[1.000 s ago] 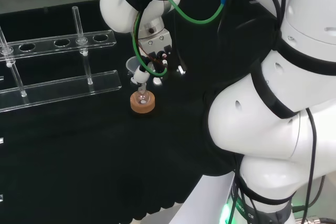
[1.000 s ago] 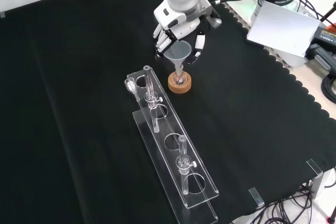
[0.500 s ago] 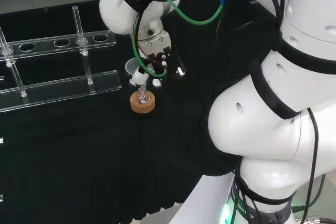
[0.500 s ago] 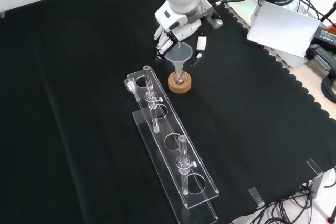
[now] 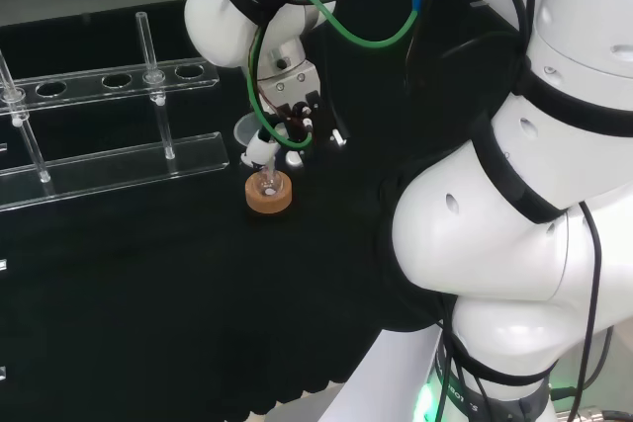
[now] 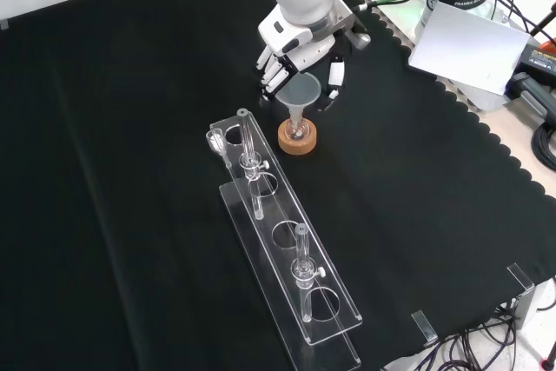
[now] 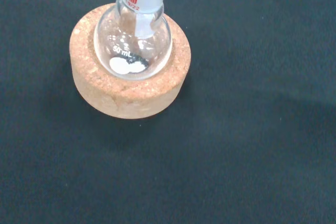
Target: Place the funnel on the round-bottom flask.
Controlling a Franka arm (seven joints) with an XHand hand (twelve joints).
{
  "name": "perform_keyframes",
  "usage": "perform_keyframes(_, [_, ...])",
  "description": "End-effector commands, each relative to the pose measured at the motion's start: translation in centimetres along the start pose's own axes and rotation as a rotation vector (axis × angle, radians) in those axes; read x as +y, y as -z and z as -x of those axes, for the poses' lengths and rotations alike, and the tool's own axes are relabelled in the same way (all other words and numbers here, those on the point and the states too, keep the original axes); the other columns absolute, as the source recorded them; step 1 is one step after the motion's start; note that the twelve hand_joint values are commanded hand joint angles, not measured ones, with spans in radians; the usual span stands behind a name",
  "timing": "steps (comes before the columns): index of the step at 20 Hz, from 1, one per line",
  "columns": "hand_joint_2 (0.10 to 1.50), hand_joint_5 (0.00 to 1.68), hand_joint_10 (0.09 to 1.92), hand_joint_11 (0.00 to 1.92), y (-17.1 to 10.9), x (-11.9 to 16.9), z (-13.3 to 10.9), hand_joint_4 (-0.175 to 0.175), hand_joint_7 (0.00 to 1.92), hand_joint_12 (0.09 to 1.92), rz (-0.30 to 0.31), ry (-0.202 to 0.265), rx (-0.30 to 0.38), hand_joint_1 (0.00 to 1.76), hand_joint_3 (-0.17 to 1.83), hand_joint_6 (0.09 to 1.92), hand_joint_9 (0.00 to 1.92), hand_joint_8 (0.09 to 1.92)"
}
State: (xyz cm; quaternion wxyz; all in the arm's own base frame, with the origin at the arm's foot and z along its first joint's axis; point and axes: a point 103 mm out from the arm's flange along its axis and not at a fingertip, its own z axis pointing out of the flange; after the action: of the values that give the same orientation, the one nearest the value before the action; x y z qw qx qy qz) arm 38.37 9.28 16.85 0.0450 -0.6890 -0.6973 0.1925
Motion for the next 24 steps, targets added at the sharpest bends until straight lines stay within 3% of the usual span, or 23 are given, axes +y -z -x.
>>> perform_keyframes(1, [0.66,0.35,0.61,0.54,0.0,-0.1,-0.1,-0.069,0.40,1.29,0.006,-0.001,0.003,0.62,0.50,0.40,0.77,0.80])
perform_keyframes(4, [0.66,0.35,0.64,0.48,0.0,-0.3,0.1,-0.069,0.34,1.33,0.013,0.005,0.019,0.60,0.47,0.32,0.71,0.81])
perform_keyframes(8, [0.67,0.27,0.72,0.30,0.4,-0.6,0.3,-0.061,0.09,1.43,0.027,0.009,0.039,0.53,0.39,0.16,0.38,0.76])
perform_keyframes(11, [0.67,0.23,0.79,0.26,0.8,-0.8,0.4,-0.059,0.01,1.46,0.043,0.015,0.051,0.49,0.33,0.09,0.27,0.72])
perform_keyframes(13, [0.67,0.21,0.80,0.25,1.2,-1.0,0.6,-0.060,0.00,1.46,0.060,0.020,0.066,0.46,0.31,0.09,0.24,0.69])
perform_keyframes(16, [0.67,0.20,0.82,0.24,2.0,-1.6,1.0,-0.059,0.00,1.47,0.140,0.044,0.091,0.41,0.26,0.09,0.22,0.66])
perform_keyframes(24, [0.67,0.21,0.82,0.26,4.2,-3.1,2.3,-0.062,0.03,1.48,0.234,0.076,0.144,0.34,0.21,0.09,0.27,0.73])
